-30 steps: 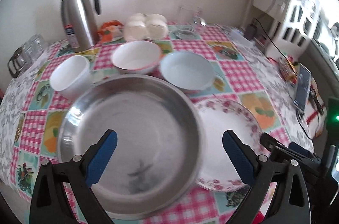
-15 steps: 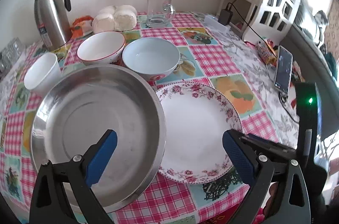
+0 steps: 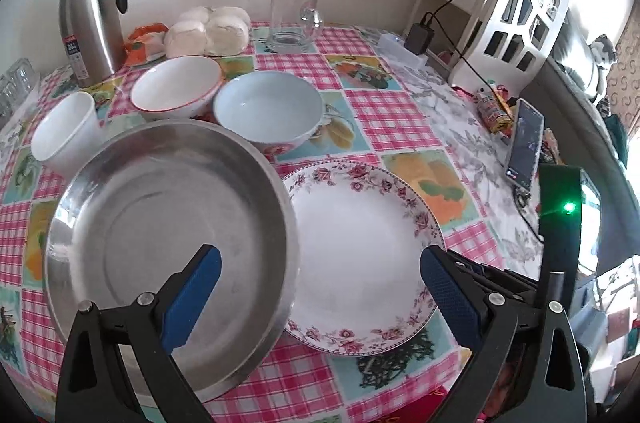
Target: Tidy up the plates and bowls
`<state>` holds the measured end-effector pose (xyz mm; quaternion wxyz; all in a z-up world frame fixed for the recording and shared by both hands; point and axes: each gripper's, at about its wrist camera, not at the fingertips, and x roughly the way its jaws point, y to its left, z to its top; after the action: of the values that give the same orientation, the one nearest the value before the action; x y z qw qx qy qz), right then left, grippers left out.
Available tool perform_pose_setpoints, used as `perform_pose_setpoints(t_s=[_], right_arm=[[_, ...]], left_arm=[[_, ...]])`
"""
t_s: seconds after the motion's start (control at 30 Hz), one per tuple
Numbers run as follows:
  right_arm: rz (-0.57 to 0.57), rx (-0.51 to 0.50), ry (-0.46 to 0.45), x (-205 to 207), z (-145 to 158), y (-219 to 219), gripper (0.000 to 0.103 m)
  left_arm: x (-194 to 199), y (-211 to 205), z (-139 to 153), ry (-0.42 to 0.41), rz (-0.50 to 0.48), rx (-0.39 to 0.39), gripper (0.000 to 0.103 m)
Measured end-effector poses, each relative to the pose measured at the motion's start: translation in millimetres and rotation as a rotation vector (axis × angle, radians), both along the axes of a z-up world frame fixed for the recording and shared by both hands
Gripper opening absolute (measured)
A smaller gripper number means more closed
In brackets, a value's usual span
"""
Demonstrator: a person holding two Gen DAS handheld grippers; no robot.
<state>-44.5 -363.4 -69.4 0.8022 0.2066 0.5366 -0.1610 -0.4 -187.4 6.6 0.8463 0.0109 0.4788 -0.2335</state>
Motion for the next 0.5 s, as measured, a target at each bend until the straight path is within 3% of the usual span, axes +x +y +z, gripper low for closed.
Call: perform_pose_setpoints(t_s=[0.5], right_arm=[[-0.199,-0.047,0.013,-20,-2,-47,0.011]], left_arm=[[-11,-31,-22,0.094,-0.089,0.061,0.1]])
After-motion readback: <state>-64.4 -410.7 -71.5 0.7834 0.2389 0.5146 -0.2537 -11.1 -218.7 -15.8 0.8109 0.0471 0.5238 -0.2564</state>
